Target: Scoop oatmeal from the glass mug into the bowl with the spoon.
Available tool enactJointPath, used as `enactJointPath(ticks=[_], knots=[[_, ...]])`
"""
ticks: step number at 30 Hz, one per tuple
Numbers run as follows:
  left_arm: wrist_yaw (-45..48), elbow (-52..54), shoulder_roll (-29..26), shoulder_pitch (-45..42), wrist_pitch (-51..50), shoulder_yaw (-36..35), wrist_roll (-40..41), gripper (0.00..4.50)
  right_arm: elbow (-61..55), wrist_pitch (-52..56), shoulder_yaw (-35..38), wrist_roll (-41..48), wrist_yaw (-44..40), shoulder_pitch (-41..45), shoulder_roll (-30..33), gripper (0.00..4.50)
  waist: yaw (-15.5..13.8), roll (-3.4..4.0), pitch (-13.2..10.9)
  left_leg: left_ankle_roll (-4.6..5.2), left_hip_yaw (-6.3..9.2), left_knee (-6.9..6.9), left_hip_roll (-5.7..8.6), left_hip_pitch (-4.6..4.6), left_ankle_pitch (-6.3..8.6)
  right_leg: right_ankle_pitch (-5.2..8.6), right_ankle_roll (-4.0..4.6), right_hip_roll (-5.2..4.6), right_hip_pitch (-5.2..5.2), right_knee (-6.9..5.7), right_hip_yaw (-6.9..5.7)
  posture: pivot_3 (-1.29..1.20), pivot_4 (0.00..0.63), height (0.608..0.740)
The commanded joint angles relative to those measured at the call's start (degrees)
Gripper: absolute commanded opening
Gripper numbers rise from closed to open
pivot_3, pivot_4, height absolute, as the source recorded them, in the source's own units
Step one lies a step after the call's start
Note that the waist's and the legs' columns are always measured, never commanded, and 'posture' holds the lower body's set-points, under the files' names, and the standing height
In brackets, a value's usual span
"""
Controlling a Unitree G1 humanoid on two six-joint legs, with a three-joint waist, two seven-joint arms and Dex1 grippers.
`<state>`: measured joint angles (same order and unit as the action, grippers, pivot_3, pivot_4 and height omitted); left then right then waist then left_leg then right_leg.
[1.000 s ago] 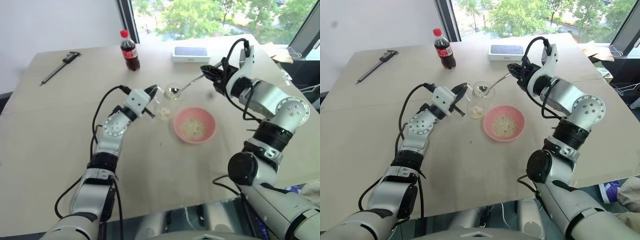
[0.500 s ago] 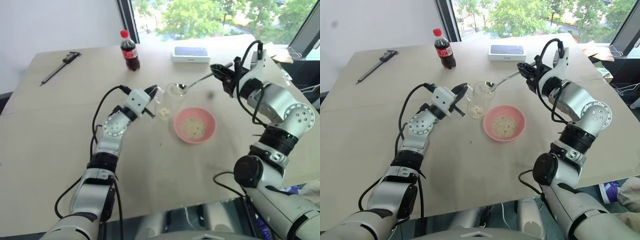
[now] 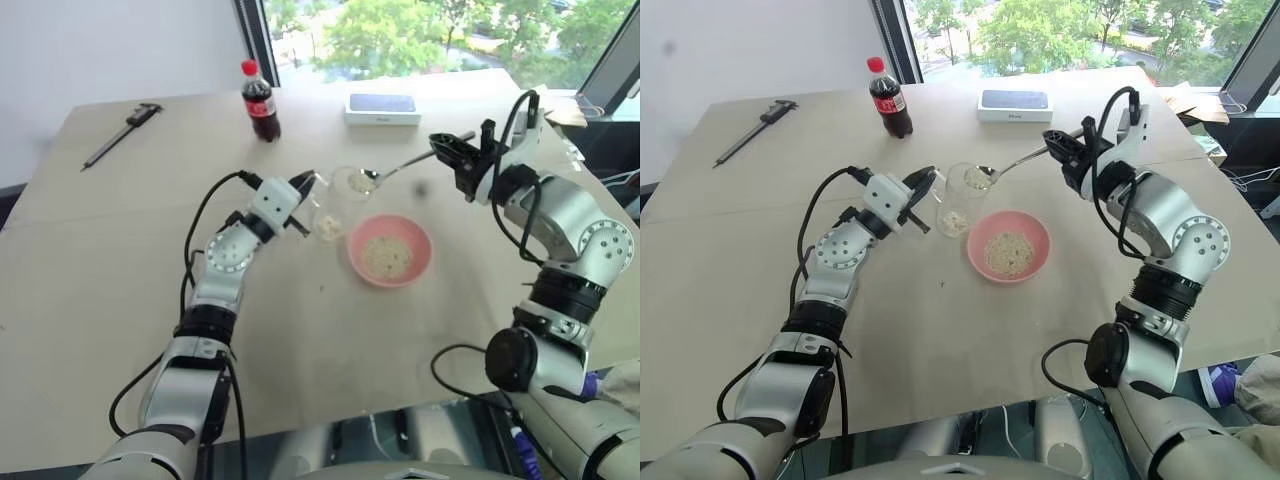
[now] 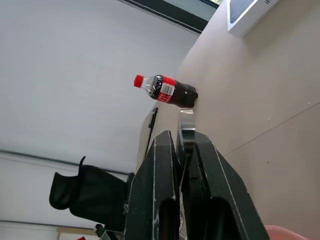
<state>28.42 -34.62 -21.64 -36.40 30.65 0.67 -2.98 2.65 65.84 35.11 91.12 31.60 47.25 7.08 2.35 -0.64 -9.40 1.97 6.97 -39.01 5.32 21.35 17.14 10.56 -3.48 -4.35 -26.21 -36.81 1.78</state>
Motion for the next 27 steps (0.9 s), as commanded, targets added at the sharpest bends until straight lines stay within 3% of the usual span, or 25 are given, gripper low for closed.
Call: enactJointPath(ticks=[1, 8, 13, 17, 27], knots=[[0.0, -0.2, -1.0, -0.2, 1.2, -0.4, 0.5, 0.05, -3.2, -2.3, -2.4, 8.2, 0.4, -2.0, 3.3, 0.00, 0.0, 0.00, 0.0, 0.00, 0.00, 0.00, 0.00, 0.00, 0.00, 0.00, 0.00, 0.00, 0.00, 0.00, 0.00, 0.00, 0.150, 0.740], [-1.8, 0.1, -1.8, 1.2, -0.2, -2.1, 1.4, 0.05, -7.0, -6.0, -7.8, 20.3, 2.1, -9.1, 12.0, 0.00, 0.0, 0.00, 0.0, 0.02, -0.04, -0.01, -0.01, 0.00, 0.01, 0.00, -0.01, 0.00, 0.02, 0.01, 0.04, 0.00, 0.150, 0.740], [-3.3, 1.6, -0.6, 2.7, -2.4, -3.6, 4.2, 0.05, -8.8, -7.7, -11.7, 20.7, 0.2, -12.9, 17.6, 0.00, 0.0, 0.00, 0.0, 0.05, -0.09, -0.01, -0.05, -0.01, 0.03, -0.01, -0.02, 0.04, 0.02, 0.01, 0.09, 0.00, 0.150, 0.740], [-5.0, 3.8, 0.4, 4.4, -4.0, -4.0, 4.9, 0.05, -11.4, -6.9, -15.5, 14.0, -5.8, -14.1, 21.3, 0.00, -0.1, -0.01, 0.0, 0.07, -0.14, -0.06, -0.07, -0.02, 0.04, -0.03, -0.05, 0.09, 0.04, 0.01, 0.15, 0.00, 0.150, 0.740], [-7.6, 8.5, 1.6, 7.7, -6.6, -3.7, 4.6, 0.05, -20.9, -9.9, -26.9, -15.7, -31.4, -12.1, 31.0, 0.00, -0.3, -0.01, 0.0, 0.07, -0.22, -0.13, -0.07, -0.02, 0.04, -0.06, -0.10, 0.11, 0.06, 0.06, 0.19, 0.00, 0.150, 0.740]])
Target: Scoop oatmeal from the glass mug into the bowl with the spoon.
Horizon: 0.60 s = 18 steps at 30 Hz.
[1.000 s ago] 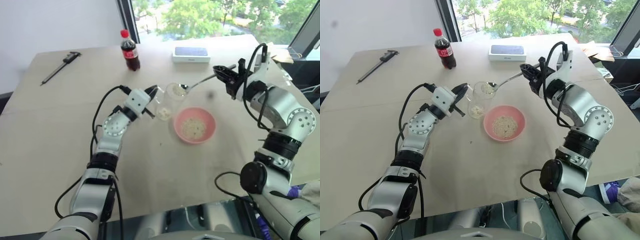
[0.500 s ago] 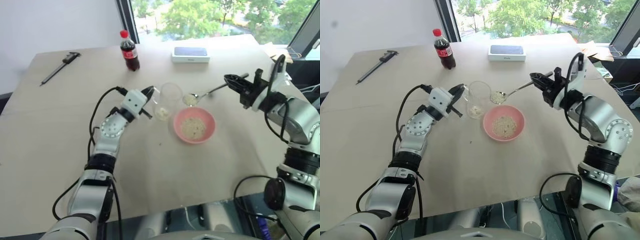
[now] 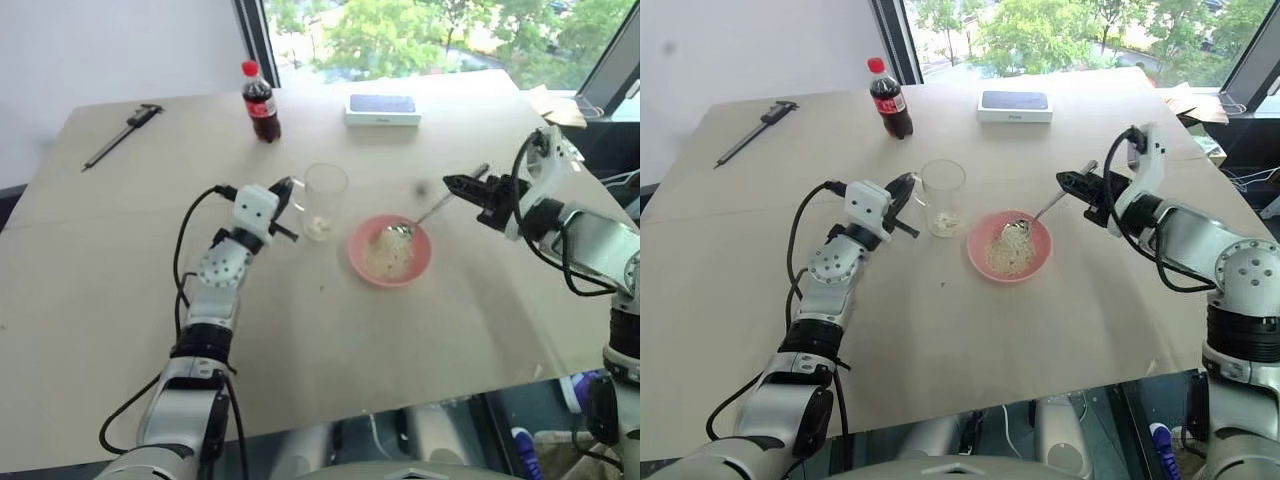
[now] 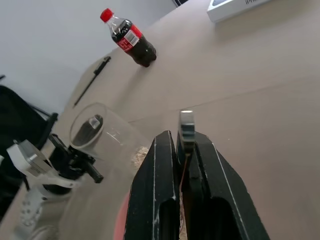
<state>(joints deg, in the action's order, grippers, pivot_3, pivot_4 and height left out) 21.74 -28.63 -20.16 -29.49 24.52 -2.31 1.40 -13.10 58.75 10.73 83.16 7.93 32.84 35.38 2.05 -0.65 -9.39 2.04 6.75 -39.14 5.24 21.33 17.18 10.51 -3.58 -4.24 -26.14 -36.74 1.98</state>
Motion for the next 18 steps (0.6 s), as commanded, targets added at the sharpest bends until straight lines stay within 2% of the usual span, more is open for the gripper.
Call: enactJointPath(ticks=[1, 8, 11, 14, 16, 18], knots=[[-1.2, 2.9, 0.3, 1.2, -0.7, -0.7, 0.2, 0.05, -6.8, -3.9, -4.5, -11.9, -11.1, 2.8, 4.2, 0.00, -0.1, 0.00, 0.0, 0.00, 0.00, 0.00, 0.00, 0.00, 0.00, 0.00, 0.00, 0.00, 0.00, 0.00, 0.00, 0.00, 0.150, 0.740], [-2.6, 4.8, 1.1, 2.9, -1.7, -0.4, -0.1, 0.05, -15.0, -13.9, -15.3, -34.5, -29.4, 4.3, 11.6, 0.00, -0.6, -0.03, 0.0, -0.02, 0.03, -0.03, 0.02, 0.00, 0.00, 0.00, -0.01, -0.01, 0.02, 0.07, -0.06, 0.00, 0.150, 0.740], [-3.4, 6.0, 1.4, 3.7, -2.6, -0.8, 0.1, 0.05, -15.8, -16.3, -16.6, -39.0, -34.4, 4.8, 12.8, 0.00, -1.2, -0.04, 0.0, -0.02, 0.02, -0.04, 0.02, 0.00, 0.00, 0.00, -0.02, -0.02, 0.02, 0.07, -0.05, 0.00, 0.150, 0.740], [-3.8, 7.0, 1.5, 4.5, -3.3, -0.9, 0.2, 0.05, -15.8, -17.4, -16.9, -42.2, -37.8, 4.6, 13.2, 0.00, -1.5, -0.05, 0.0, -0.03, 0.04, -0.05, 0.01, 0.00, 0.00, -0.01, -0.02, -0.02, 0.03, 0.08, -0.07, 0.00, 0.150, 0.740], [-4.0, 7.8, 1.6, 5.1, -3.8, -1.0, 0.4, 0.05, -14.7, -15.5, -14.5, -41.0, -36.8, 4.1, 11.1, 0.00, -1.5, -0.05, 0.0, -0.03, 0.05, -0.05, 0.01, 0.00, 0.00, -0.01, -0.02, -0.02, 0.05, 0.11, -0.07, 0.00, 0.150, 0.740], [-3.9, 9.2, 1.6, 6.1, -4.1, -1.0, 0.6, 0.05, -9.6, -10.9, -8.0, -33.8, -30.3, 6.8, 5.0, 0.00, -1.3, -0.09, 0.0, -0.03, 0.05, -0.05, 0.00, 0.00, 0.00, -0.01, -0.02, -0.02, 0.06, 0.12, -0.07, 0.00, 0.150, 0.740]])
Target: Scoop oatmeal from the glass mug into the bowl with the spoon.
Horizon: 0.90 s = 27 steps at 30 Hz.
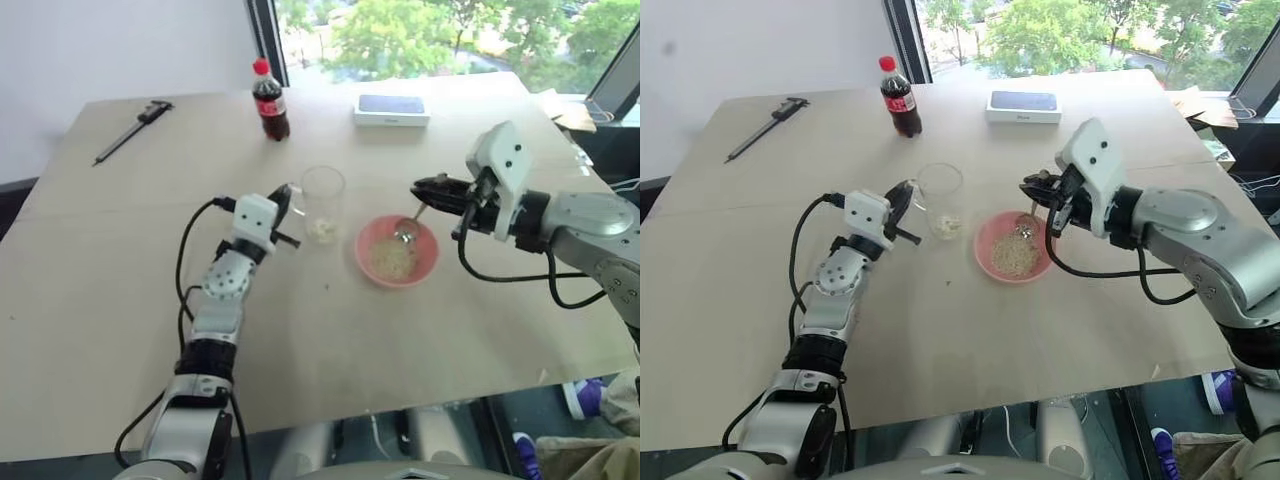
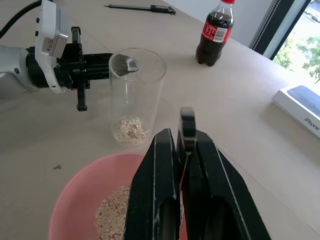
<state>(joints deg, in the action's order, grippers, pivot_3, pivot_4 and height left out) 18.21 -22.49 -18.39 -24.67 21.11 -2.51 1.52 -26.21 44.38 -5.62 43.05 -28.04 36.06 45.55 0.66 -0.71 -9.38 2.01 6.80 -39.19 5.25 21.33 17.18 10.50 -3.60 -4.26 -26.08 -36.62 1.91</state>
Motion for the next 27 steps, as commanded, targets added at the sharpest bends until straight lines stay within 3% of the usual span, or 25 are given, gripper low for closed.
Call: enactJointPath(ticks=[1, 4, 7, 21, 24, 27], knots=[[-0.4, 3.6, -0.2, 1.7, -0.9, -0.8, 0.5, 0.05, 5.5, 5.4, 10.8, 9.6, 8.4, 5.6, -8.0, 0.00, 0.1, -0.01, 0.0, 0.00, -0.02, 0.00, -0.04, -0.02, 0.00, -0.03, 0.03, 0.01, 0.02, 0.02, 0.03, 0.00, 0.150, 0.740], [0.0, 5.3, -0.2, 2.5, -1.8, -0.7, 0.6, 0.05, 9.9, 9.1, 15.1, 17.2, 15.9, 12.4, -16.1, 0.00, 0.1, 0.01, 0.0, -0.01, -0.03, 0.00, -0.05, -0.02, -0.01, -0.13, 0.07, 0.02, 0.01, 0.01, 0.06, 0.00, 0.150, 0.740], [-0.1, 6.4, -0.1, 3.0, -2.4, -0.5, 0.5, 0.05, 12.8, 11.0, 16.4, 19.4, 20.2, 16.3, -21.5, 0.00, 0.0, 0.01, 0.0, -0.02, 0.05, 0.03, -0.10, -0.02, -0.01, -0.13, 0.09, 0.06, 0.00, 0.03, 0.00, 0.00, 0.150, 0.740], [-1.6, 12.9, 0.6, 7.3, -5.7, -0.6, 0.1, 0.05, 23.9, 10.6, 8.9, 9.5, 21.4, 16.8, -36.1, 0.00, 0.2, 0.03, 0.0, -0.01, 0.07, 0.04, -0.08, 0.07, -0.01, -0.14, 0.08, 0.09, -0.05, 0.13, -0.05, 0.00, 0.150, 0.740], [-1.9, 13.6, 0.6, 7.8, -6.2, -0.8, 0.1, 0.00, 25.3, 10.0, 8.8, 7.9, 20.0, 17.4, -37.1, 1.09, 0.2, 0.03, 0.0, -0.01, 0.09, 0.04, -0.07, 0.07, -0.01, -0.14, 0.08, 0.10, -0.05, 0.12, -0.07, 0.00, 0.150, 0.740], [-2.1, 14.3, 0.5, 8.1, -6.7, -0.9, 0.2, 0.00, 26.2, 6.2, 9.0, 4.4, 19.8, 18.0, -38.1, 2.48, 0.2, 0.04, 0.0, -0.01, 0.08, 0.04, -0.07, 0.07, -0.01, -0.14, 0.08, 0.10, -0.05, 0.12, -0.07, 0.00, 0.150, 0.740]])
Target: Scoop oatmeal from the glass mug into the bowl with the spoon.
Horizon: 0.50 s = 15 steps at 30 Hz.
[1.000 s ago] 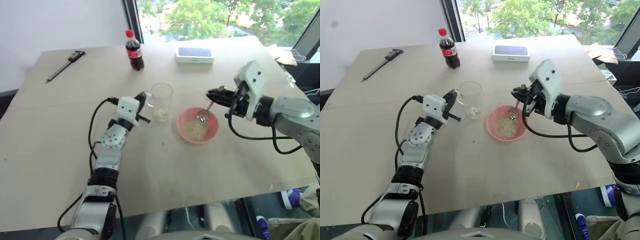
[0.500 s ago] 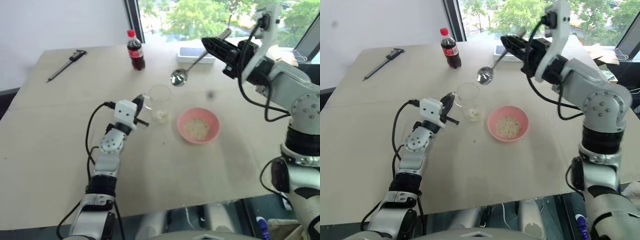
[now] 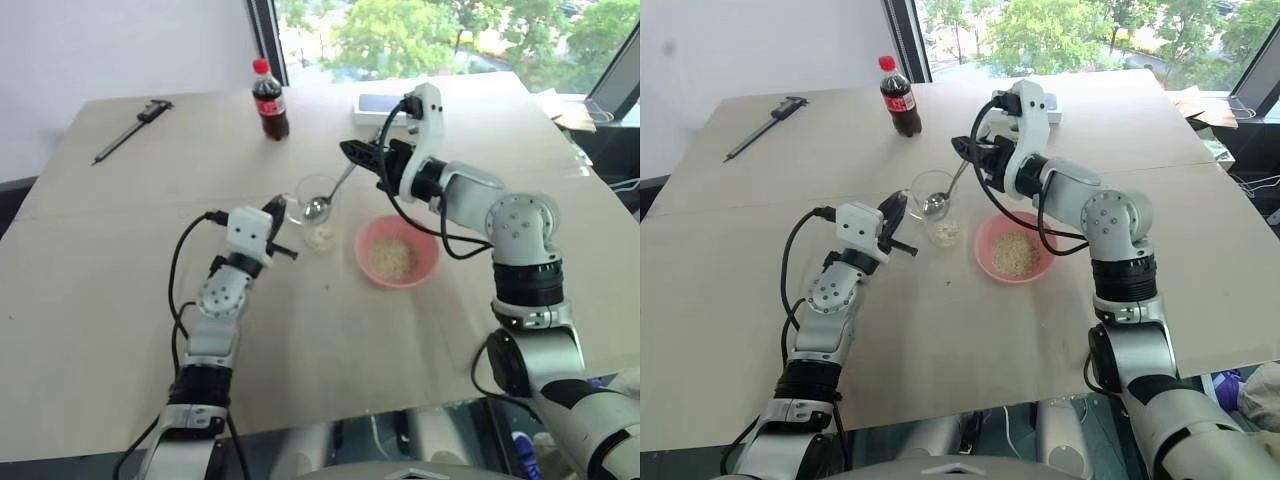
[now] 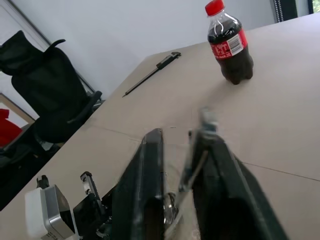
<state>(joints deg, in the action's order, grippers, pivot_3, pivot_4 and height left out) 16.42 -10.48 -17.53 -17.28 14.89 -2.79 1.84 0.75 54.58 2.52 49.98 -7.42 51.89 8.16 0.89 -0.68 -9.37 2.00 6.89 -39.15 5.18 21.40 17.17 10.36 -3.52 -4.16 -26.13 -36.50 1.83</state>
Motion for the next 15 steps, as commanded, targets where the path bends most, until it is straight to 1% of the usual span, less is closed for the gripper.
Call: enactJointPath(ticks=[1, 2, 7, 9, 10, 11, 13, 14, 15], knots=[[-0.3, 2.4, -0.4, 0.7, -0.5, -0.7, -0.1, 0.00, -0.6, -4.6, 1.1, -3.1, -1.3, 2.2, -0.7, 2.96, 0.0, 0.00, 0.0, 0.00, 0.00, 0.00, 0.00, 0.00, 0.00, 0.00, 0.00, 0.01, -0.01, 0.00, 0.00, 0.00, 0.150, 0.740], [-0.3, 2.5, -0.5, 0.8, -0.7, -0.7, -0.1, 0.00, -0.6, -5.1, 1.4, -3.6, -1.7, 2.1, -0.6, 3.36, 0.0, 0.01, 0.0, 0.00, 0.00, 0.00, 0.00, 0.00, 0.00, 0.00, 0.00, 0.01, -0.01, 0.00, 0.00, 0.00, 0.150, 0.740], [-0.3, 2.9, -0.5, 1.0, -0.9, -0.7, 0.1, 0.00, -1.1, -8.1, 2.9, -6.6, -3.2, 1.1, 1.1, 3.36, 0.0, 0.00, 0.0, 0.00, 0.00, 0.00, 0.00, 0.00, 0.00, 0.00, 0.00, 0.01, -0.01, 0.00, 0.00, 0.00, 0.150, 0.740], [-0.3, 3.1, -0.5, 1.2, -0.8, -0.7, 0.2, 0.69, -1.3, -8.4, 3.5, -7.1, -3.4, 0.7, 1.6, 3.47, 0.0, 0.00, 0.0, 0.00, 0.00, 0.00, 0.00, 0.00, 0.00, 0.00, 0.00, 0.01, -0.01, 0.00, 0.00, 0.00, 0.150, 0.740], [-0.1, 3.2, -0.5, 1.2, -0.9, -0.7, 0.3, 0.90, -1.5, -8.5, 3.8, -7.4, -3.4, 0.5, 1.7, 3.47, 0.0, 0.00, 0.0, 0.00, 0.00, 0.00, 0.00, 0.00, 0.00, 0.00, 0.00, 0.01, -0.01, 0.00, 0.00, 0.00, 0.150, 0.740], [-0.1, 3.2, -0.4, 1.2, -0.9, -0.7, 0.4, 1.24, -1.7, -8.5, 3.9, -7.6, -3.5, 0.3, 1.8, 3.47, 0.0, 0.00, 0.0, 0.00, 0.00, 0.00, 0.00, 0.00, 0.00, 0.00, 0.00, 0.01, -0.01, 0.00, 0.00, 0.00, 0.150, 0.740], [0.2, 3.3, -0.4, 1.2, -1.2, -0.6, 0.7, 2.05, -2.1, -8.6, 4.1, -8.0, -3.7, 0.1, 1.9, 3.47, 0.1, 0.01, 0.0, 0.00, 0.00, 0.00, 0.00, 0.00, 0.00, 0.00, 0.00, 0.01, -0.01, 0.00, 0.00, 0.00, 0.150, 0.740], [0.4, 3.3, -0.4, 1.2, -1.3, -0.6, 0.8, 2.37, -2.2, -8.5, 4.2, -8.1, -3.8, 0.0, 1.9, 3.47, 0.1, 0.01, 0.0, 0.00, 0.00, 0.00, 0.00, 0.00, 0.00, 0.00, 0.00, 0.01, -0.01, 0.00, 0.00, 0.00, 0.150, 0.740], [0.4, 3.5, -0.5, 1.3, -1.6, -0.7, 0.8, 2.85, -2.6, -8.4, 4.3, -8.2, -3.8, -0.2, 2.0, 3.47, 0.1, 0.01, 0.0, 0.00, 0.00, 0.00, 0.00, 0.00, 0.00, 0.00, 0.00, 0.01, -0.01, 0.00, 0.00, 0.00, 0.150, 0.740]])
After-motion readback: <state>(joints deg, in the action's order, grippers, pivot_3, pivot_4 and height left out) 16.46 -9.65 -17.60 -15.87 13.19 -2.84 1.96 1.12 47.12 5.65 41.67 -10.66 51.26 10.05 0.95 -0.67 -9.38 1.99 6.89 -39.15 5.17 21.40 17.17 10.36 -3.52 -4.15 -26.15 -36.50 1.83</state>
